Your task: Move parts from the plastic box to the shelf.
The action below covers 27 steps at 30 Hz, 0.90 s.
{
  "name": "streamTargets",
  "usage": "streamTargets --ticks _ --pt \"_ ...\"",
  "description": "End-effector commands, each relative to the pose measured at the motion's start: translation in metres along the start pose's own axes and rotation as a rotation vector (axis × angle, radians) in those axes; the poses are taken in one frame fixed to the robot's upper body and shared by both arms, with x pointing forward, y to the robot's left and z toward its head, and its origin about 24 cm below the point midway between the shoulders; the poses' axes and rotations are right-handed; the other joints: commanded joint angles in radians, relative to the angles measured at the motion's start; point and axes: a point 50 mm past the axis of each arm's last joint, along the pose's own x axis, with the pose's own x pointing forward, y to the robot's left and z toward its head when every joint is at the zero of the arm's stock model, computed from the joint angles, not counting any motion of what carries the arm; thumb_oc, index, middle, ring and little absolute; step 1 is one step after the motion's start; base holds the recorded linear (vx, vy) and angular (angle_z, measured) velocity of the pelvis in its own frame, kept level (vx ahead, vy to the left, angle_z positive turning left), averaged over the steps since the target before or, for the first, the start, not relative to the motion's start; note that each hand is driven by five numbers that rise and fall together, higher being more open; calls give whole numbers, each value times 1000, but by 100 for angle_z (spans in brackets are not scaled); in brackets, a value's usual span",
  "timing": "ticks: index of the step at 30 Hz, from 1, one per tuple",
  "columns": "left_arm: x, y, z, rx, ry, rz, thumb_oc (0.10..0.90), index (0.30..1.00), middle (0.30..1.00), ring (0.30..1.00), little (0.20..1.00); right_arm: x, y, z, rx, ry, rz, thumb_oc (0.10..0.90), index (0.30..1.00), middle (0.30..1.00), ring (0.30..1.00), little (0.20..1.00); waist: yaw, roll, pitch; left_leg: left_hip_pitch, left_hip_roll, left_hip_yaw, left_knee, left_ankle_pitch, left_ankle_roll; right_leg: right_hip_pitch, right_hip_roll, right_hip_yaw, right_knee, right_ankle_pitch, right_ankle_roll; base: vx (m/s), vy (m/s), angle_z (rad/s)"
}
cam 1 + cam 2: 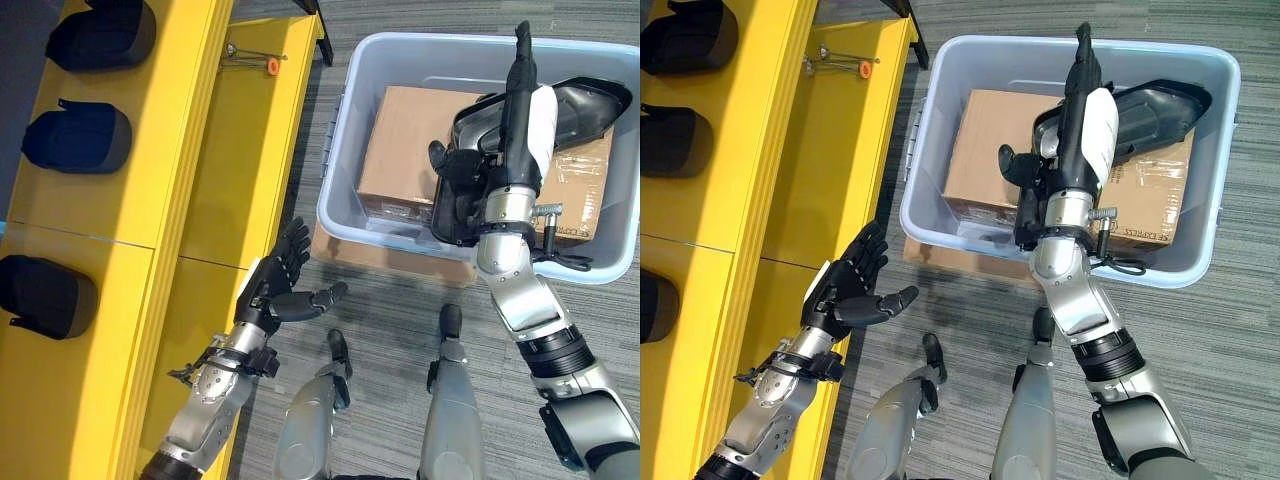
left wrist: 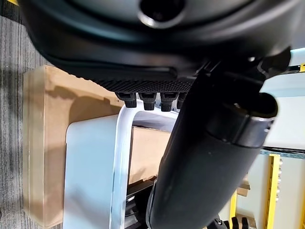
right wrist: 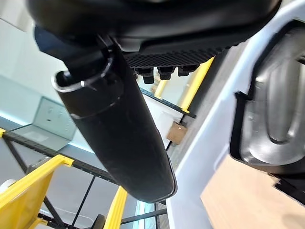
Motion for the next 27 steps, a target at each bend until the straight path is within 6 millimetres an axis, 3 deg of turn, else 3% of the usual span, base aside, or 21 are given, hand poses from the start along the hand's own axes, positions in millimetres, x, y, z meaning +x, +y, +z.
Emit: streamTargets --ticks 1,4,11,20,24,27 --pt "2 -9 53 -15 -290 -56 900 1000 1000 1000 1000 22 -17 78 62 -324 -103 900 1000 1000 1000 1000 13 29 -6 5 -80 19 90 -189 100 49 14 -137 117 -223 -29 7 -16 4" --pt "3 -12 53 -9 -278 -103 900 1000 1000 1000 1000 25 -14 66 48 -238 -121 900 1000 1000 1000 1000 2 33 -6 5 -97 -24 111 -199 101 59 20 -65 98 -209 -25 5 -44 6" --pt "4 -16 53 4 -272 -129 900 1000 1000 1000 1000 40 -20 30 53 -72 -170 900 1000 1000 1000 1000 3 51 -7 29 -122 -55 113 -205 104 97 8 -32 65 -189 -16 26 11 21" --pt "10 -18 50 -16 -242 -125 900 1000 1000 1000 1000 46 -22 24 41 -27 -231 900 1000 1000 1000 1000 5 68 -6 14 -137 -60 142 -217 114 89 -12 -27 83 -183 -24 58 46 5" --pt "11 -24 48 5 -250 -153 900 1000 1000 1000 1000 43 -30 2 35 59 -248 900 1000 1000 1000 1000 -31 84 -6 -7 -162 -119 144 -219 116 68 20 84 83 -182 -24 43 -64 24" --pt "13 -23 48 -18 -246 -137 900 1000 1000 1000 1000 41 -29 -6 5 76 -214 900 1000 1000 1000 1000 -31 89 -6 -24 -166 -124 162 -217 123 46 31 79 116 -195 -31 33 -43 30"
